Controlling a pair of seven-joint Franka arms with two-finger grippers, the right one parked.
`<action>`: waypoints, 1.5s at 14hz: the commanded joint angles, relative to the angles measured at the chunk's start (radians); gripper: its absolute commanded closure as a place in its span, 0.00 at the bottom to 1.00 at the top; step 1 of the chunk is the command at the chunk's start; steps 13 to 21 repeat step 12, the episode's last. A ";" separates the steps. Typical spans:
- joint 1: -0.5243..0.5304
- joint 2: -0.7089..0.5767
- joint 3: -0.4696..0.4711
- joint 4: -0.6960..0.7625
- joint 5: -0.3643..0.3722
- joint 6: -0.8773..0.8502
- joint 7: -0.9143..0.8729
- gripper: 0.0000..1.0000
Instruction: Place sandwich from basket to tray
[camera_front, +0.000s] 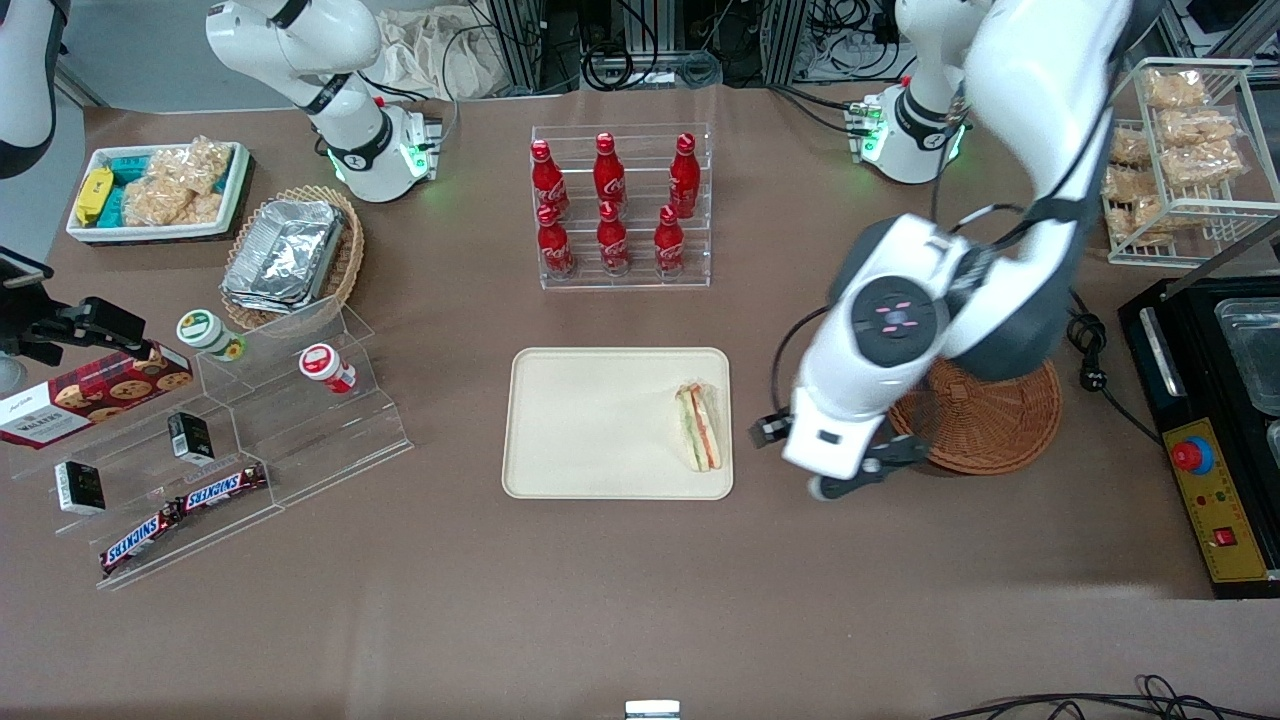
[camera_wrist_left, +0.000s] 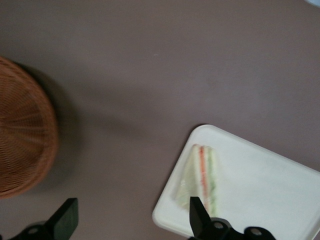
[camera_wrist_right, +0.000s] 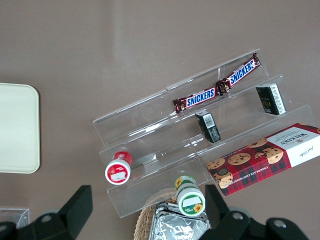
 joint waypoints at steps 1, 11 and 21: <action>0.149 -0.169 -0.008 -0.185 -0.072 -0.009 0.167 0.00; 0.179 -0.425 0.318 -0.352 -0.151 -0.144 0.927 0.00; 0.177 -0.394 0.317 -0.306 -0.124 -0.183 0.949 0.00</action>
